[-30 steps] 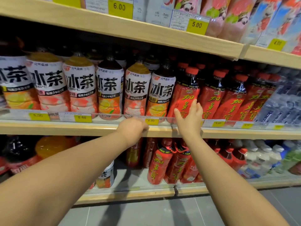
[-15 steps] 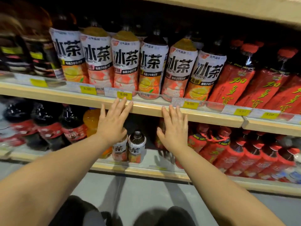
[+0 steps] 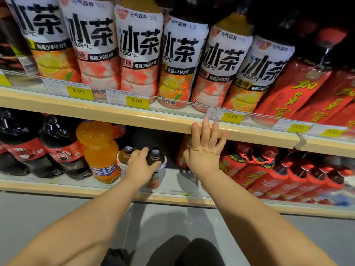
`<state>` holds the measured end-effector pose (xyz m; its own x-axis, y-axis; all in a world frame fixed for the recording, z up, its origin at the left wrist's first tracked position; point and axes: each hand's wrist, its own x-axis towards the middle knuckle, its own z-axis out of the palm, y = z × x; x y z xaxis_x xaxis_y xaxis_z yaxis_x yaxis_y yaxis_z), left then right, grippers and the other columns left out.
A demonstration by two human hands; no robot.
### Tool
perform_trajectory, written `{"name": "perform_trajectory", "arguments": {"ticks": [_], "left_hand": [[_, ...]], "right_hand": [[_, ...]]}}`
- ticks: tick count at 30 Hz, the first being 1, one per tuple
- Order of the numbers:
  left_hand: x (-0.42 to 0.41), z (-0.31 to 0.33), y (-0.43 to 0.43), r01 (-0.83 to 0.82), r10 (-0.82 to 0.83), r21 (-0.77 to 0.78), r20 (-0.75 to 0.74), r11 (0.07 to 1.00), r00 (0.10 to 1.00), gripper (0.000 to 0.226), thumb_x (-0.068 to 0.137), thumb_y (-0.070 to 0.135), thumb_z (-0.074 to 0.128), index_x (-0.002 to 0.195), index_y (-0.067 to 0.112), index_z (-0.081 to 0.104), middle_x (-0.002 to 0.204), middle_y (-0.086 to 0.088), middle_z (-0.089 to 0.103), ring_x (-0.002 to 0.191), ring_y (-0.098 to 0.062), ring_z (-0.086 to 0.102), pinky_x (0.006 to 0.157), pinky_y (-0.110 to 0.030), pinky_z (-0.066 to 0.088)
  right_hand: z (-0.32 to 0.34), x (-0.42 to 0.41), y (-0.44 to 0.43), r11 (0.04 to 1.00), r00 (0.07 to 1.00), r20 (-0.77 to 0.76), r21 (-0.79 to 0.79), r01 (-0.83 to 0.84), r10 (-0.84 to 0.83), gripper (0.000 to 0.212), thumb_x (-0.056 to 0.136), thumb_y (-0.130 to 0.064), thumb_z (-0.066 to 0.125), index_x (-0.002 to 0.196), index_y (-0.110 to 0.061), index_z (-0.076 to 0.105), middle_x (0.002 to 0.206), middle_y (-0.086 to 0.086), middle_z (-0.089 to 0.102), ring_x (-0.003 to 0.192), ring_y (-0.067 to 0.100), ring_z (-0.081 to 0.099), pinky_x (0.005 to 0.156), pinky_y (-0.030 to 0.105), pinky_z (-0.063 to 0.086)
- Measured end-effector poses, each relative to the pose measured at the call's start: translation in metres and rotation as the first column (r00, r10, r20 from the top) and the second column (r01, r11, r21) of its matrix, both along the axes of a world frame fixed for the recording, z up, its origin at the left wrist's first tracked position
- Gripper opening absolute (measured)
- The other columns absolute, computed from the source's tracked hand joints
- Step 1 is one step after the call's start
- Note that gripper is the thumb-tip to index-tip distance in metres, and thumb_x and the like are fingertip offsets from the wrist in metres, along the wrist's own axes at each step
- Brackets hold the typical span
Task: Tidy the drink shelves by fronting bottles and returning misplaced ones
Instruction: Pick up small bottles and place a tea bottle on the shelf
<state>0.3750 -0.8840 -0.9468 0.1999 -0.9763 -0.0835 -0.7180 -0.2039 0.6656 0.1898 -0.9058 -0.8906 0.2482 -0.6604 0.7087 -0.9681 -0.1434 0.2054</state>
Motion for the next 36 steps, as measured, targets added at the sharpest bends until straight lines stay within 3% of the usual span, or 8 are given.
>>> {"name": "perform_trajectory", "arguments": {"ticks": [5,10,16,22,26,30,33,36], "left_hand": [[-0.006,-0.005,-0.02,-0.029,0.03,0.023,-0.019,0.999,0.999,0.045,0.08,0.045,0.071,0.112,0.015,0.059,0.106,-0.012,0.059,0.098,-0.031,0.059,0.083,-0.039,0.049],[-0.01,-0.002,-0.014,0.042,-0.039,-0.025,0.123,0.999,0.992,0.03,0.086,0.045,0.063,0.093,0.021,0.048,0.08,0.0,0.062,0.075,-0.023,0.061,0.058,-0.031,0.046],[0.006,0.031,0.009,0.116,-0.104,-0.122,0.098,0.986,0.99,0.031,0.083,0.044,0.067,0.089,0.019,0.05,0.072,0.005,0.06,0.068,-0.016,0.059,0.053,-0.027,0.038],[0.007,0.105,0.035,-0.042,0.012,-0.315,-0.097,0.948,0.995,0.034,0.078,0.041,0.074,0.082,0.016,0.051,0.059,0.008,0.048,0.056,-0.01,0.043,0.051,-0.029,0.032],[0.01,0.139,0.043,-0.094,0.017,-0.323,-0.234,0.942,0.972,0.043,0.071,0.039,0.08,0.072,0.009,0.05,0.057,0.004,0.044,0.054,-0.014,0.037,0.054,-0.03,0.031],[0.004,0.173,0.053,-0.067,-0.043,-0.389,-0.266,0.919,0.963,0.047,0.067,0.035,0.082,0.062,0.018,0.039,0.053,0.006,0.041,0.056,-0.015,0.038,0.058,-0.03,0.035],[-0.011,0.2,0.056,0.008,-0.11,-0.434,-0.211,0.901,0.971,0.049,0.069,0.036,0.08,0.061,0.019,0.036,0.052,0.006,0.037,0.052,-0.013,0.035,0.054,-0.03,0.032],[-0.028,0.222,0.061,0.04,-0.135,-0.477,-0.165,0.878,0.977,0.048,0.07,0.038,0.08,0.063,0.018,0.037,0.053,0.006,0.037,0.05,-0.01,0.034,0.048,-0.022,0.029]], "right_hand": [[-0.002,-0.001,-0.002,0.999,0.999,-0.03,-0.009,0.031,-0.031,0.127,0.044,-0.035,0.083,0.142,-0.016,0.005,0.148,0.012,-0.003,0.142,0.035,-0.01,0.103,0.068,0.008],[-0.003,0.0,-0.003,1.0,0.999,-0.022,0.01,0.029,-0.029,0.131,0.047,-0.034,0.081,0.147,-0.019,-0.003,0.148,0.011,-0.005,0.142,0.033,-0.025,0.107,0.067,0.001],[0.004,-0.001,0.005,0.997,0.999,0.042,0.072,-0.034,0.031,0.137,0.047,-0.028,0.082,0.149,-0.02,-0.01,0.15,0.007,-0.009,0.142,0.029,-0.027,0.11,0.058,-0.011],[0.021,-0.001,0.021,0.977,0.99,0.119,0.189,-0.099,0.077,0.128,0.046,-0.023,0.081,0.147,-0.017,0.003,0.152,0.009,0.014,0.14,0.032,0.003,0.111,0.055,-0.01],[0.049,-0.004,0.039,0.908,0.975,0.197,0.383,-0.171,0.101,0.094,0.074,-0.022,0.068,0.152,-0.02,0.014,0.159,0.01,0.016,0.146,0.032,0.007,0.115,0.056,0.003],[0.072,0.0,0.074,0.806,0.651,0.753,0.326,-0.495,0.096,0.06,0.088,-0.053,0.053,0.142,-0.028,0.041,0.155,0.002,0.024,0.144,0.02,0.018,0.116,0.041,0.02],[0.079,0.016,0.111,0.748,0.58,0.81,0.332,-0.574,0.086,0.086,0.067,-0.069,0.059,0.141,-0.03,0.038,0.142,-0.006,0.036,0.133,0.011,0.033,0.108,0.033,0.034],[0.076,0.028,0.126,0.741,0.56,0.829,0.387,-0.549,-0.018,0.111,0.059,-0.057,0.079,0.148,-0.032,0.016,0.142,-0.005,0.033,0.132,0.013,0.035,0.106,0.036,0.039]]}}
